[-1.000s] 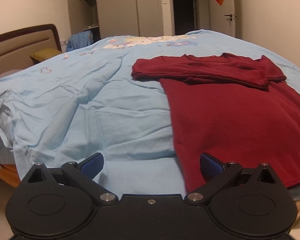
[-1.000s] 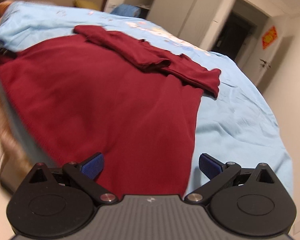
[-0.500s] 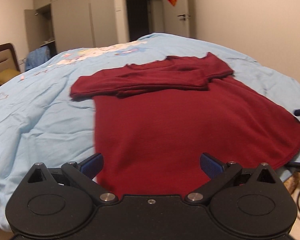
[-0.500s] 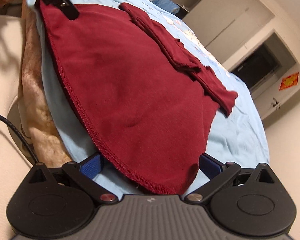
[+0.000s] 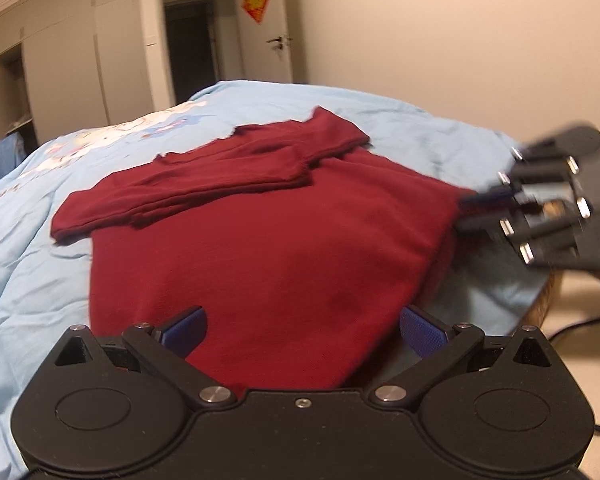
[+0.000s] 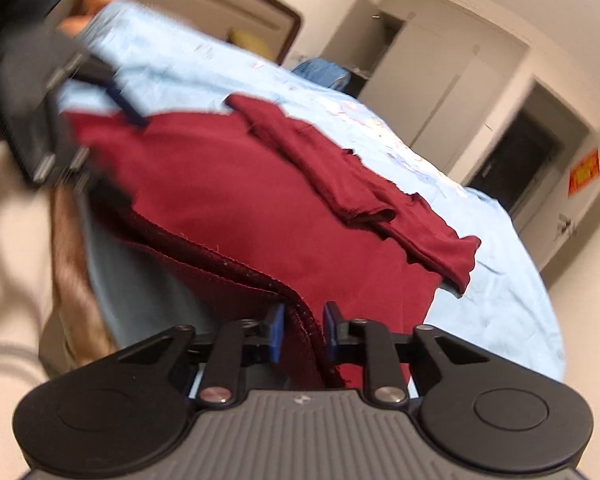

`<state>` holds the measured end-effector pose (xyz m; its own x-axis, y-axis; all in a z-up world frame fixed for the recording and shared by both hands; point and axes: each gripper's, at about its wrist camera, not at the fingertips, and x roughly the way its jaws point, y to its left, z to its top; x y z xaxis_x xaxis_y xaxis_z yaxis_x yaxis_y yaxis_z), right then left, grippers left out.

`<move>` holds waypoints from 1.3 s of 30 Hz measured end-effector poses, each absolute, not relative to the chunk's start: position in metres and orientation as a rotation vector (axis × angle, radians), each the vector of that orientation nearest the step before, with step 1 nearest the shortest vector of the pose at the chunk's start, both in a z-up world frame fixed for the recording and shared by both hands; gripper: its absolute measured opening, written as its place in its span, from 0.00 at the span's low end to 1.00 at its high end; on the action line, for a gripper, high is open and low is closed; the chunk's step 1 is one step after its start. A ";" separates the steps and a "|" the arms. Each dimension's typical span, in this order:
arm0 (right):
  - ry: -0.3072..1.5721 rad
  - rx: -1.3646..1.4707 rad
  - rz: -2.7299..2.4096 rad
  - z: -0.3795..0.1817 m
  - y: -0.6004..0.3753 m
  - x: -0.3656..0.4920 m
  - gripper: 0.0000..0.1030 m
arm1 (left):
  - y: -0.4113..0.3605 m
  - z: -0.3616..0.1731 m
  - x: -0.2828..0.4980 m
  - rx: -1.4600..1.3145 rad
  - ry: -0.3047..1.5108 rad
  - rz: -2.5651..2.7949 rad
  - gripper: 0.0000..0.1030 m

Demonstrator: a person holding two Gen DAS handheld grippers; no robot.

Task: Fold small clothes
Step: 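Move the right gripper to the sweater hem and close on it, then grasp the hem with the left gripper while the right gripper holds the hem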

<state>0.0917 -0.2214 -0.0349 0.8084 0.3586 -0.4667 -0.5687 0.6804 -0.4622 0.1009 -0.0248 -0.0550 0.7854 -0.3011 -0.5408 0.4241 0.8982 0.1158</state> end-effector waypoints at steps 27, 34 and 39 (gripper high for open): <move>0.464 -0.297 0.494 -0.044 -0.247 0.177 0.19 | 0.033 -0.063 0.099 0.553 0.436 -0.199 0.61; 0.445 -0.293 0.500 -0.039 -0.259 0.156 0.50 | 0.039 -0.045 0.116 0.403 0.410 -0.243 0.19; 0.426 -0.235 0.533 -0.034 -0.274 0.135 0.73 | 0.042 -0.036 0.138 0.287 0.432 -0.232 0.15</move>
<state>0.1349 -0.2737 -0.0339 0.7772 0.4400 -0.4499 -0.5358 0.8376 -0.1066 0.1381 0.0421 -0.0358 0.8832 -0.1593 -0.4411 0.2797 0.9339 0.2228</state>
